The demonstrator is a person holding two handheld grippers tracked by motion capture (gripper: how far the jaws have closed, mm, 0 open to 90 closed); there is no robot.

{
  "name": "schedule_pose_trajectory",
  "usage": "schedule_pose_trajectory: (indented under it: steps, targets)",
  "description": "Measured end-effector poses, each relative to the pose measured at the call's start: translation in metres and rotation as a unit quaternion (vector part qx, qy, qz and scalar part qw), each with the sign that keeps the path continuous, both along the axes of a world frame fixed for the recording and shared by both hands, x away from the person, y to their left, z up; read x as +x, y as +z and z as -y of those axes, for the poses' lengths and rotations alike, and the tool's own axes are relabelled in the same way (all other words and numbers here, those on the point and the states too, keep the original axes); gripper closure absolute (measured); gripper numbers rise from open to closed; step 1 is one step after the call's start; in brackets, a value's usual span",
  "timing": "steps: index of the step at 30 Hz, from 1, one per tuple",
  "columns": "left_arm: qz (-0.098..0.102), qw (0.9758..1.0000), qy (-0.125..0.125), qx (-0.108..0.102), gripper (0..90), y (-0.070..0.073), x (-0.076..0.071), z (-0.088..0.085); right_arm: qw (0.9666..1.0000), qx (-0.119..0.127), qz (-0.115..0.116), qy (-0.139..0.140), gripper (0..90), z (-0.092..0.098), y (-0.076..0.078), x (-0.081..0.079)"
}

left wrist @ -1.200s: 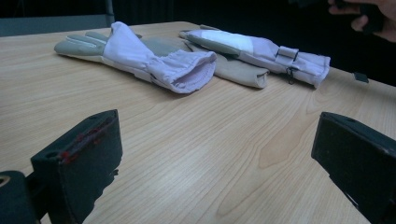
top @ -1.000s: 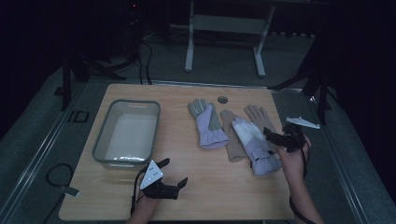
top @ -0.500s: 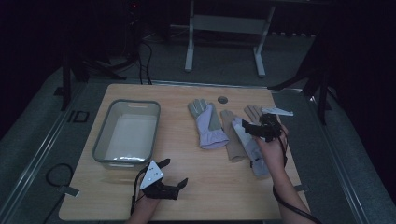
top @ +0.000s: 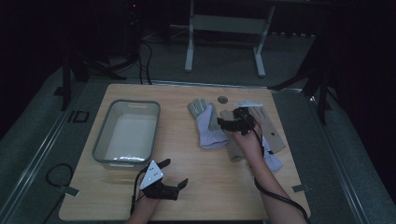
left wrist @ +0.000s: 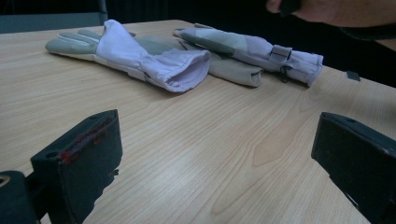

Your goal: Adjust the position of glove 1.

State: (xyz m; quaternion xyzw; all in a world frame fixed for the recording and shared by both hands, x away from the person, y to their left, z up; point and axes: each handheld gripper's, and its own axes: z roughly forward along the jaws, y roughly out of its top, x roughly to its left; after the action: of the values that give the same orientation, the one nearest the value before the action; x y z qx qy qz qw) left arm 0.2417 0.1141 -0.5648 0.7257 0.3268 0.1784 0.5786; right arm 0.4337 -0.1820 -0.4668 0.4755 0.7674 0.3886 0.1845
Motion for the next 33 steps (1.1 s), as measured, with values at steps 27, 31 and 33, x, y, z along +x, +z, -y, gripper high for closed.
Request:
schedule_pose_trajectory:
  steps: [27, 31, 33]
  targets:
    - [0.004, 1.0, -0.004, 0.007, 2.0, 0.0, -0.001, 0.001, 0.9963, -0.059, -0.06, 0.016, 49.3, -0.044, -0.073, 0.041]
    - [0.001, 1.0, -0.003, 0.004, 2.0, 0.0, -0.001, 0.001, 0.9959, -0.072, -0.053, 0.014, 60.7, -0.044, -0.074, 0.041]
    - [0.0, 1.0, -0.003, 0.002, 2.0, 0.0, -0.001, 0.001, 0.996, -0.073, -0.05, 0.012, 62.9, -0.045, -0.075, 0.04]
